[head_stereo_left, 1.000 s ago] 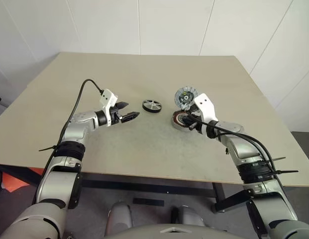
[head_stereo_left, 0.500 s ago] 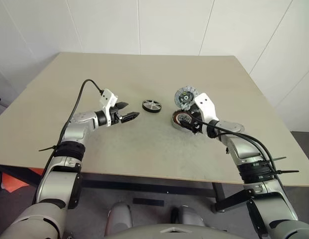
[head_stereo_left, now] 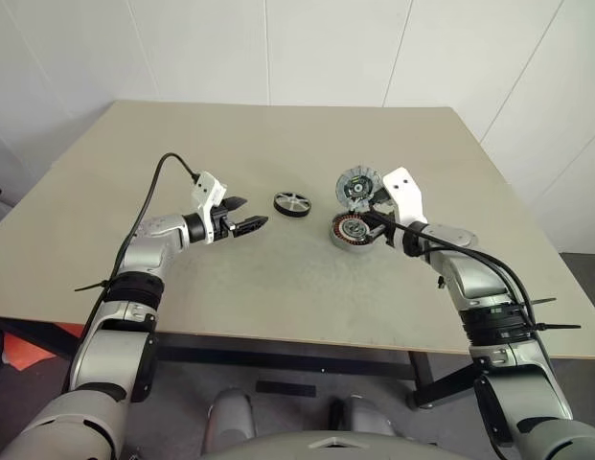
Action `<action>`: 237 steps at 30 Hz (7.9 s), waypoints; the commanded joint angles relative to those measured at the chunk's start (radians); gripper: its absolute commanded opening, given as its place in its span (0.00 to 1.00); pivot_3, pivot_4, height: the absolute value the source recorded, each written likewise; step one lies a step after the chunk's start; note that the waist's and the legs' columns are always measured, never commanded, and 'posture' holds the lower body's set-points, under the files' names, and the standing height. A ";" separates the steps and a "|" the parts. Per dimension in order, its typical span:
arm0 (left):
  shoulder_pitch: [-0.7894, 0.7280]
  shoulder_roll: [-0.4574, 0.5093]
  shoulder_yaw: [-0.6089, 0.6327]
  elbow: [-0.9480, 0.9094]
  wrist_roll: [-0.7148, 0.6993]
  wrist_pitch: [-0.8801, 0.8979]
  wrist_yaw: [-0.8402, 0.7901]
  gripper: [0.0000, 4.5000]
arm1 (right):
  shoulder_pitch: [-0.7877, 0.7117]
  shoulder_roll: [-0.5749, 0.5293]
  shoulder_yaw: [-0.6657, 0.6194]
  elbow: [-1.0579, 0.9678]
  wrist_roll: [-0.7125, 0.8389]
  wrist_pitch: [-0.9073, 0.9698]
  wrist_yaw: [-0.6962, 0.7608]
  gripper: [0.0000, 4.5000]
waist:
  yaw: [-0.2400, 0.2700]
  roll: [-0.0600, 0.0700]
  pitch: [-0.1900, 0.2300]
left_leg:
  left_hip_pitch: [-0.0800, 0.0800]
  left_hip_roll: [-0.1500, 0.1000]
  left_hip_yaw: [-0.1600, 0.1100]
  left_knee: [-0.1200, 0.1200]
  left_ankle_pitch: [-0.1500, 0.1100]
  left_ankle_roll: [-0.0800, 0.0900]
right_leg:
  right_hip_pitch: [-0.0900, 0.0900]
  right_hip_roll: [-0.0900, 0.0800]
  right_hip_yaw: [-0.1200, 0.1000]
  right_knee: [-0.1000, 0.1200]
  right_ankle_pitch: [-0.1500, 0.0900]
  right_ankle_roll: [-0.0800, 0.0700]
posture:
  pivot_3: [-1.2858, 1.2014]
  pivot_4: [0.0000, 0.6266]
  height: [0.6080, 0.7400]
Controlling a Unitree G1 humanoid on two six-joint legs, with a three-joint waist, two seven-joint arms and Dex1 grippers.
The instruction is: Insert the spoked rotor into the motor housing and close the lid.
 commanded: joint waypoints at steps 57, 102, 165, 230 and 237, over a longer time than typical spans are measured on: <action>-0.018 -0.011 0.009 -0.025 0.000 -0.005 -0.009 1.00 | -0.072 -0.008 -0.005 -0.068 0.014 -0.006 -0.006 0.01 | -0.003 0.000 0.000 | 0.001 0.000 0.000 -0.001 0.000 0.000 | 0.002 0.000 0.000 -0.002 0.000 0.000 | 0.52 0.00 1.00; -0.012 -0.013 0.011 -0.028 0.001 -0.006 -0.002 1.00 | -0.030 0.009 -0.001 0.036 0.001 -0.073 -0.004 0.01 | -0.002 -0.001 -0.001 | 0.009 0.000 0.000 0.000 -0.001 0.001 | 0.012 0.000 0.000 -0.004 -0.005 0.008 | 0.52 0.00 1.00; -0.021 -0.021 0.013 -0.017 0.003 -0.009 -0.003 1.00 | -0.028 -0.017 0.060 -0.166 0.055 -0.014 0.109 0.09 | -0.005 -0.002 -0.002 | 0.006 -0.001 0.000 -0.007 -0.001 0.002 | 0.008 0.000 -0.001 -0.005 -0.004 0.004 | 0.52 0.00 1.00; -0.031 -0.002 0.025 0.030 0.009 -0.025 0.021 1.00 | -0.234 0.262 0.178 0.454 -0.242 -0.532 -0.037 0.51 | -0.008 -0.002 -0.001 | 0.001 0.000 0.000 -0.005 -0.001 0.001 | 0.002 0.000 0.000 -0.003 -0.003 0.002 | 0.52 0.00 1.00; -0.014 0.013 0.032 0.008 0.004 -0.019 0.024 1.00 | -0.257 0.288 0.196 0.596 -0.277 -0.610 -0.053 0.51 | -0.008 -0.002 -0.001 | 0.001 0.000 0.000 -0.006 -0.001 0.001 | 0.001 0.000 -0.001 -0.003 -0.003 0.002 | 0.52 0.00 1.00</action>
